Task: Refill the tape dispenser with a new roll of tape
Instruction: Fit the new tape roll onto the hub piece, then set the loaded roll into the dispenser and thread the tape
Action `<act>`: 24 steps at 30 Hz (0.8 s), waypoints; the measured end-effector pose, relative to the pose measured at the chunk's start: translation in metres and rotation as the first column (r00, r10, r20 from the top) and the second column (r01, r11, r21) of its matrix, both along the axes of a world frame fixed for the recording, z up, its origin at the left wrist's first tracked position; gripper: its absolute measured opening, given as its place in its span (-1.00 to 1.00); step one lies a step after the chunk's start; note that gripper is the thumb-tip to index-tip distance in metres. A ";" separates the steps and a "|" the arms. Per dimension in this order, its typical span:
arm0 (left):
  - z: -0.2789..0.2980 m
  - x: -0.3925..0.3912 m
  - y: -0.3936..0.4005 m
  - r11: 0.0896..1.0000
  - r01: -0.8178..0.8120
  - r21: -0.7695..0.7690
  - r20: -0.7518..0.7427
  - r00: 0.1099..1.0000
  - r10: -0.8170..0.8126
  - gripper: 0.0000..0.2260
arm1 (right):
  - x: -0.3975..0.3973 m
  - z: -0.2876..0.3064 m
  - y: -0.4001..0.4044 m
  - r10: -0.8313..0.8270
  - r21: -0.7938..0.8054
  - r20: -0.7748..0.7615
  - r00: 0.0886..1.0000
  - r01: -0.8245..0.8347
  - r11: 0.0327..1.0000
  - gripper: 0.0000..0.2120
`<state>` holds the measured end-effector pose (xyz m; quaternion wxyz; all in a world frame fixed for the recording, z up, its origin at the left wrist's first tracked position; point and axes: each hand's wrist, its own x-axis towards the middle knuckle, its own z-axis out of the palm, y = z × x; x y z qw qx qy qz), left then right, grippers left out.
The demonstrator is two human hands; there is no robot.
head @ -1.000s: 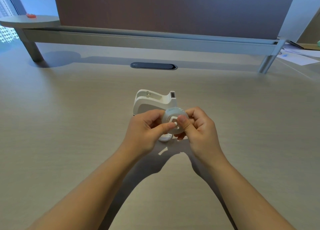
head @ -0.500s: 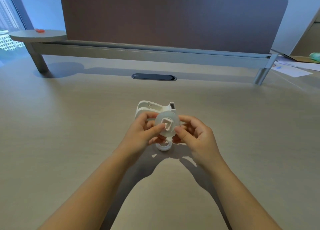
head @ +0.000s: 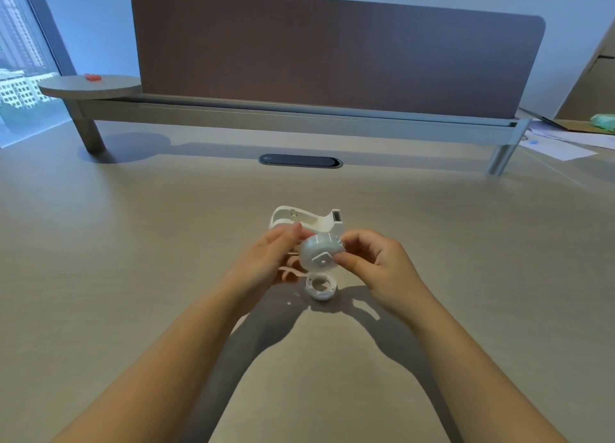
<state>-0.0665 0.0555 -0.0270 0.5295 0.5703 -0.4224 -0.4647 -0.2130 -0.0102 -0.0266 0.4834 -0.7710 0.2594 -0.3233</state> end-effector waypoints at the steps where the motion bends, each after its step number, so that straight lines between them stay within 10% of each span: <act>1: 0.002 0.002 0.001 0.999 -0.003 -0.047 0.088 0.996 0.007 -0.74 | 0.001 0.000 -0.001 -0.019 -0.015 -0.015 1.000 0.019 1.000 -0.76; 5: 0.008 0.007 0.002 0.991 0.051 -0.121 0.342 0.940 -0.006 -0.91 | 0.007 0.003 -0.003 -0.046 -0.056 -0.029 0.999 0.044 0.997 -0.85; 13: 0.019 0.032 -0.015 0.984 -0.089 -0.157 0.252 0.959 0.127 -0.90 | 0.023 0.005 -0.018 -0.237 -0.195 -0.056 0.970 0.222 0.955 -0.77; 24: 0.011 0.060 -0.059 0.977 -0.145 -0.159 0.526 0.825 0.208 -0.87 | 0.057 -0.013 -0.055 -0.273 -0.300 -0.360 0.892 0.166 0.939 -0.52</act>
